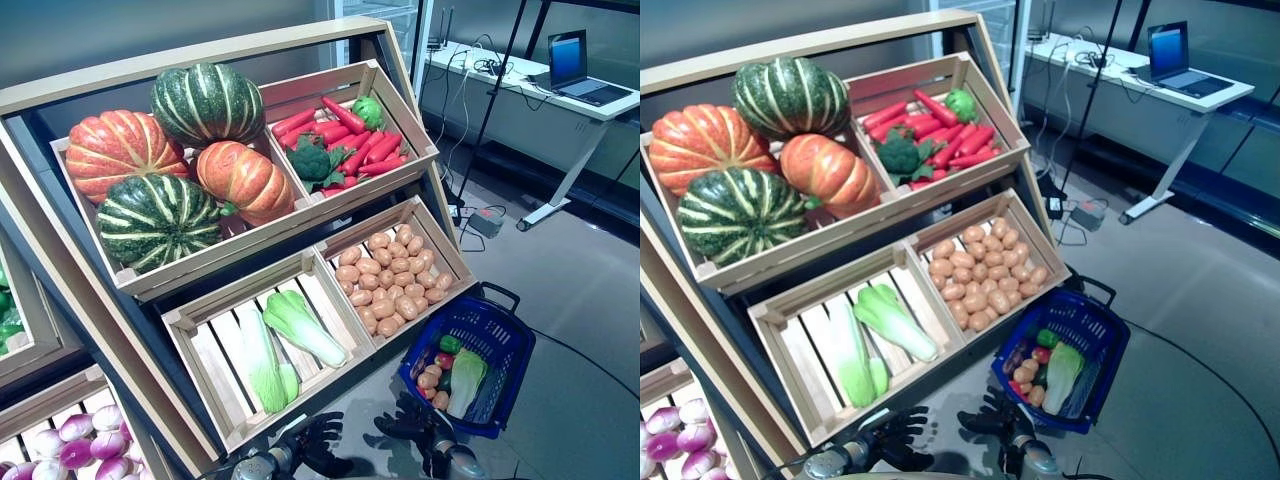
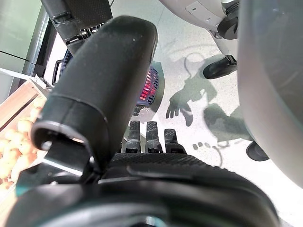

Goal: Put vegetables into the basket

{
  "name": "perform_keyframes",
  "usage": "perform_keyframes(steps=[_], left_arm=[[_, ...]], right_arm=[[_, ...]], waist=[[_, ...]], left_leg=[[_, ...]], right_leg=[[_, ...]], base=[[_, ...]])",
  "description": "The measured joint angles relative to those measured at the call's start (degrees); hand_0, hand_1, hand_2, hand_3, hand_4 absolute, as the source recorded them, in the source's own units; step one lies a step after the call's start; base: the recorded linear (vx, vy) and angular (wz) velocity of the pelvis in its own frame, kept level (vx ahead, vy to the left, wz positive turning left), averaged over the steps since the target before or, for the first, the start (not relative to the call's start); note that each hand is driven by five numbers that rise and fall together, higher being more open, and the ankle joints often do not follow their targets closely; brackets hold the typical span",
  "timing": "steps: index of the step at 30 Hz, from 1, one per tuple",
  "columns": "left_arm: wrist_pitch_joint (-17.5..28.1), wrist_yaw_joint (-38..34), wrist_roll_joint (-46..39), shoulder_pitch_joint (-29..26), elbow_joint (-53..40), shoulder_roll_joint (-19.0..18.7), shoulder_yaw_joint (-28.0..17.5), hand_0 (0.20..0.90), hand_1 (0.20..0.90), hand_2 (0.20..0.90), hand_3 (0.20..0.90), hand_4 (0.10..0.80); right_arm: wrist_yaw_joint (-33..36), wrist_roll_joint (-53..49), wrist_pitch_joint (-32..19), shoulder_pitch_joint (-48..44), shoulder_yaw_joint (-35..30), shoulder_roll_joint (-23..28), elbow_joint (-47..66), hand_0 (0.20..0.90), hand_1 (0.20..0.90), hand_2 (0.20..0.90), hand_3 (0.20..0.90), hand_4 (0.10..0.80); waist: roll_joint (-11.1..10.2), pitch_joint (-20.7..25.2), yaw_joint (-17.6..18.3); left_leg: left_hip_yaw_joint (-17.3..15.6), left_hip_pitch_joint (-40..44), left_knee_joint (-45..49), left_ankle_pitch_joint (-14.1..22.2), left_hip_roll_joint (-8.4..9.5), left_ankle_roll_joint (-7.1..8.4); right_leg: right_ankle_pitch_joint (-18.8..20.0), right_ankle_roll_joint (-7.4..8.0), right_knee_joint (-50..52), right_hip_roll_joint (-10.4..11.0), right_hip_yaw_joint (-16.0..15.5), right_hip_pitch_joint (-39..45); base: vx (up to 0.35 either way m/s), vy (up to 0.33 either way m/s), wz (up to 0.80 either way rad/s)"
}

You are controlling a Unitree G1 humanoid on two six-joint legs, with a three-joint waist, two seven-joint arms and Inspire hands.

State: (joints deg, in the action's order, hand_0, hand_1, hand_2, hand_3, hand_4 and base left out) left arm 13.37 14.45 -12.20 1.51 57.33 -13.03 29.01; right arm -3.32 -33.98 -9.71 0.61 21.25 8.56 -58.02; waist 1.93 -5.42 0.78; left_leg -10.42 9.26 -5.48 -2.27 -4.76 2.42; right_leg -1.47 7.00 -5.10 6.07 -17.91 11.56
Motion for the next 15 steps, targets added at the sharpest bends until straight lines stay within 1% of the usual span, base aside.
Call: perform_keyframes(steps=[5,8,11,15], left_arm=[[0.4,-0.1,1.3,0.0,-0.1,-0.1,0.0,0.900,0.900,0.900,0.900,0.800],[1.4,-0.1,2.4,0.0,-1.2,-0.7,2.2,0.900,0.900,0.900,0.900,0.800],[1.7,-0.1,2.2,0.1,-3.1,-0.8,2.2,0.900,0.900,0.900,0.900,0.800],[2.4,0.0,-2.1,0.2,-6.4,-1.2,2.0,0.900,0.900,0.900,0.900,0.800]], right_arm=[[0.0,-0.2,0.0,0.0,0.0,0.0,0.0,0.900,0.900,0.900,0.900,0.800],[0.0,-0.2,0.0,0.0,0.0,0.0,0.1,0.900,0.900,0.900,0.900,0.800],[0.0,-0.2,0.0,0.1,0.0,0.1,1.2,0.900,0.900,0.900,0.900,0.800],[0.1,-0.4,-0.1,0.2,0.0,0.2,3.1,0.900,0.900,0.900,0.900,0.800]], waist=[[0.1,0.0,0.0],[0.2,0.1,0.0],[0.3,0.1,0.0],[0.5,-0.1,0.0]], left_leg=[[0.0,0.0,0.0,0.0,0.00,0.00],[0.0,0.0,0.0,0.0,0.00,0.00],[0.0,-0.1,0.0,0.0,-0.01,0.00],[0.1,-0.2,0.0,0.0,0.00,0.00]], right_leg=[[0.0,0.00,0.0,0.0,0.0,0.0],[0.0,0.00,0.0,0.0,0.0,0.0],[0.0,0.00,0.0,0.0,0.0,-0.1],[0.0,0.01,0.0,0.0,-0.1,-0.1]], base=[[0.000,0.000,0.00],[0.000,0.000,0.00],[0.000,0.000,0.00],[0.000,0.000,0.00]])
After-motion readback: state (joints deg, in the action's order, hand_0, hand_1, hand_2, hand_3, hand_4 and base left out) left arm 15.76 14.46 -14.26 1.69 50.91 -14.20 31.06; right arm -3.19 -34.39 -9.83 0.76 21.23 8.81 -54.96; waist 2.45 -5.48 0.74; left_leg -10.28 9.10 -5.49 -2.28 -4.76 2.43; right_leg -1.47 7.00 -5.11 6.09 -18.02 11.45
